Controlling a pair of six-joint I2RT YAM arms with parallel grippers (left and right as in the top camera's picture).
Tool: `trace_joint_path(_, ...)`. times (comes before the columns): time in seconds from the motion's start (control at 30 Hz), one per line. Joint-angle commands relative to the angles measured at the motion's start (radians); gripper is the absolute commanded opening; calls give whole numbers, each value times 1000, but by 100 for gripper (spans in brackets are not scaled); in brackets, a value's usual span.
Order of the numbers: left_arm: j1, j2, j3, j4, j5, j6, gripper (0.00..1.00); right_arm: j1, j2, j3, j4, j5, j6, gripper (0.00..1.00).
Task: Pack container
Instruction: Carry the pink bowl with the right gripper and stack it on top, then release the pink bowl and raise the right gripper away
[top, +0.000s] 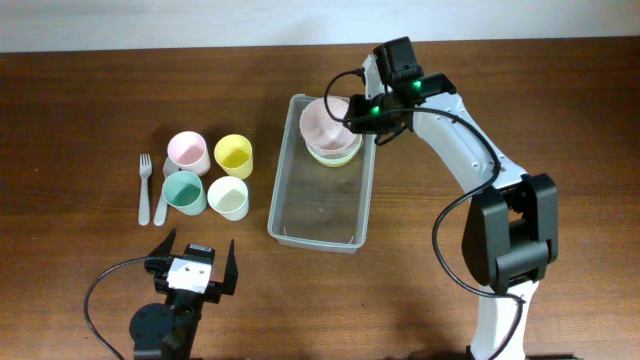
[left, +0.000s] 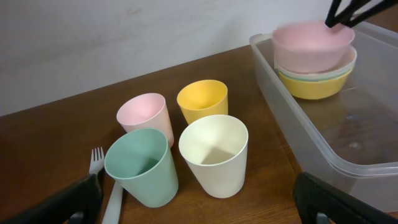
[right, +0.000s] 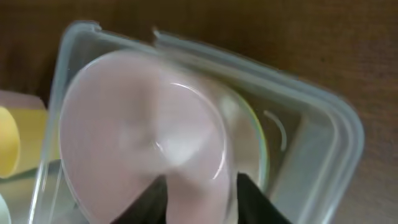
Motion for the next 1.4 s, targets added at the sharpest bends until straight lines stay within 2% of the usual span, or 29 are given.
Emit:
trace_joint_path(0.0,-5,-6,-5,0,11,-13,100,-4,-7,40,-46,12,-9,35)
trace_joint_path(0.27,-5,-6,-5,0,11,-13,100,-8,-74,188,-214,14,-35,33)
trace_joint_path(0.47,-5,-6,-5,0,11,-13,100,-41,-137,323,-433,181,-29,37)
trace_joint_path(0.63,-5,-6,-5,0,11,-13,100,-72,-151,342,-500,27,-139,36)
trace_joint_path(0.8,-5,-6,-5,0,11,-13,100,-18,-101,304,-453,20,-138,8)
trace_joint_path(0.87,-5,-6,-5,0,11,-13,100,12,-66,272,-387,23,-137,4)
trace_joint_path(1.07,-5,-6,-5,0,11,-13,100,47,67,241,-272,23,-125,4)
trace_joint_path(1.37,-5,-6,-5,0,11,-13,100,44,224,241,-274,19,-80,4)
